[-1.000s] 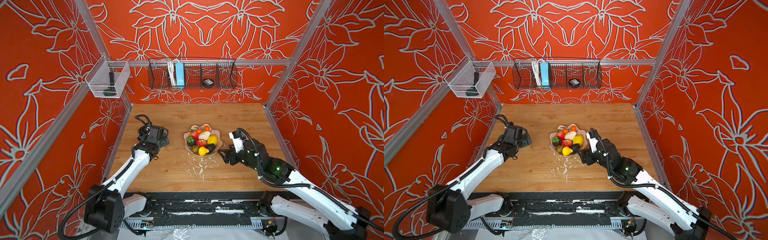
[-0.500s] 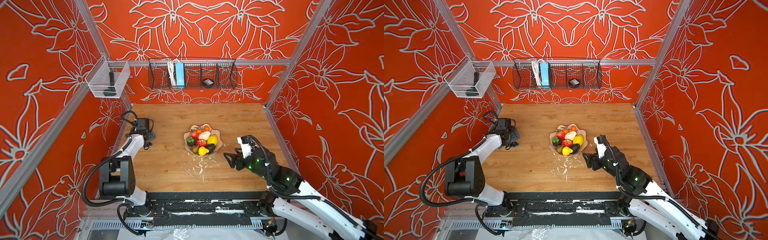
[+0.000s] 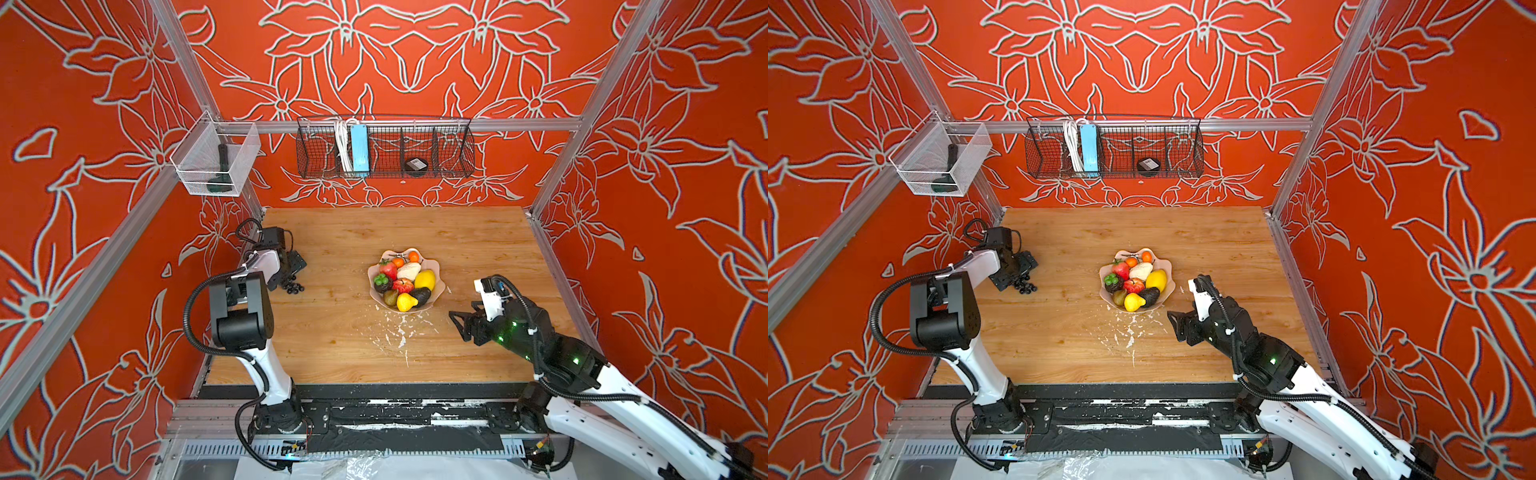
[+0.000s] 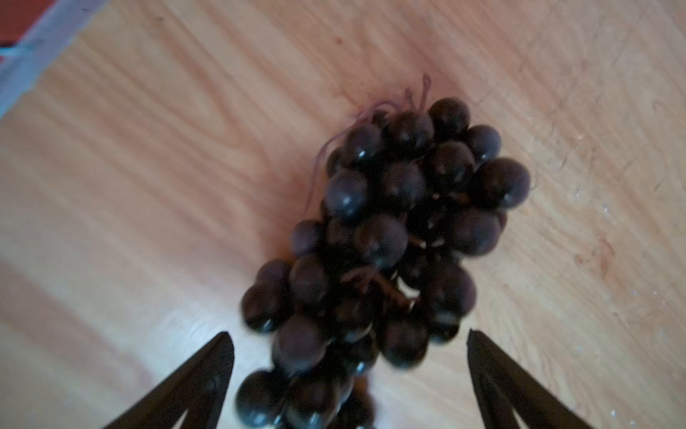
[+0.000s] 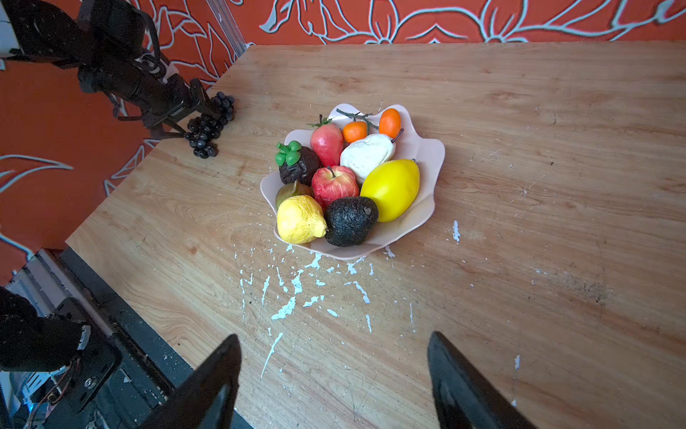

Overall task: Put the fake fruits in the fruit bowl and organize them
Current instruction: 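Move the left gripper over the dark grapes and lower onto the stem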

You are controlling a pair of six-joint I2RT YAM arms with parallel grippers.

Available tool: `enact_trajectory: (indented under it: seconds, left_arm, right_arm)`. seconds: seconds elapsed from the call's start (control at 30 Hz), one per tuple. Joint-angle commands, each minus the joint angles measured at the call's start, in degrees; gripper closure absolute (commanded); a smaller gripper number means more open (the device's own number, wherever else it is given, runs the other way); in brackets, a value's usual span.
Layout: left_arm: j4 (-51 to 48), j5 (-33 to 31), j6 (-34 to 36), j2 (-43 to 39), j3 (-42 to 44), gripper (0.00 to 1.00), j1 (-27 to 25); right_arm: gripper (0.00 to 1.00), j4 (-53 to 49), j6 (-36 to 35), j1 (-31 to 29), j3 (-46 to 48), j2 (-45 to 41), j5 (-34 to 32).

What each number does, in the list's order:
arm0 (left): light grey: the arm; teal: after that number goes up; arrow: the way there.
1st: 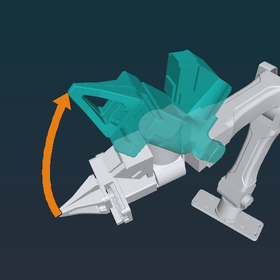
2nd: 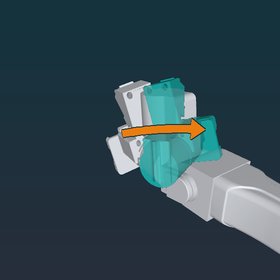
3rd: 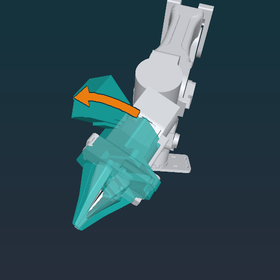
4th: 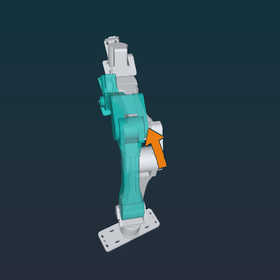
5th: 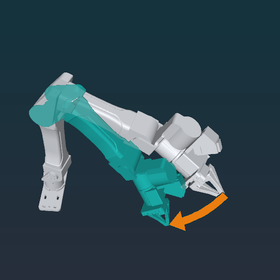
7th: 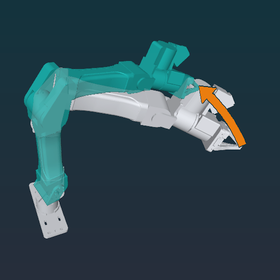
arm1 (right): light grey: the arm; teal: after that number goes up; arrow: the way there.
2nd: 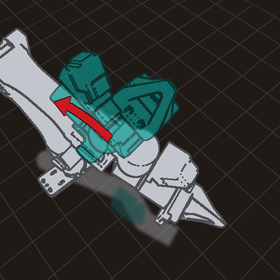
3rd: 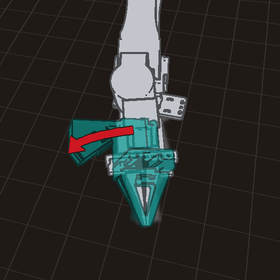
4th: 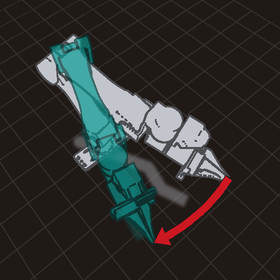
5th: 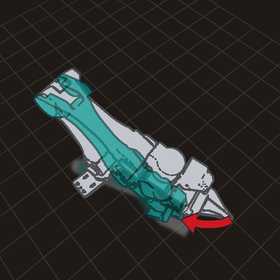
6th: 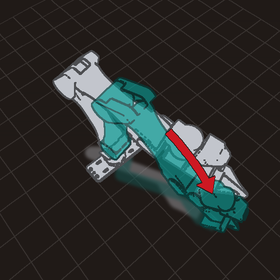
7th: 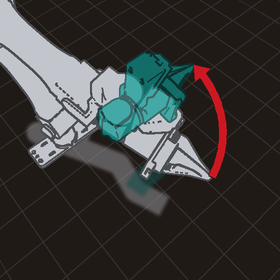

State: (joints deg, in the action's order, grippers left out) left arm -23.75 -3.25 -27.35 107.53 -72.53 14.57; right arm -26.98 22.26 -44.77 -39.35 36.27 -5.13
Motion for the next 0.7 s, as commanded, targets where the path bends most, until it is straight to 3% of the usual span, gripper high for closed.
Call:
enact_trajectory:
  seconds: [0.0,0.37,0.5,0.67]
  left_arm:
    - [-2.6,4.5,-1.6,2.8,-3.0,0.04,0.0]
    - [-4.0,8.0,1.1,7.0,-11.3,0.10,-10.2]
    - [-4.1,10.9,0.8,7.6,-13.6,0.12,-11.1]
    - [-4.4,8.9,1.2,3.7,-12.0,0.12,-10.9]
  right_arm:
    - [0.20,-0.6,-0.5,-0.3,0.7,-0.2,-0.5]
    - [0.20,-0.3,-0.6,-0.3,0.7,1.6,-0.1]
    - [0.20,-0.5,-0.6,-0.3,0.7,1.4,-0.4]
    - [0.20,-0.8,-0.1,-0.2,1.2,1.0,-0.3]
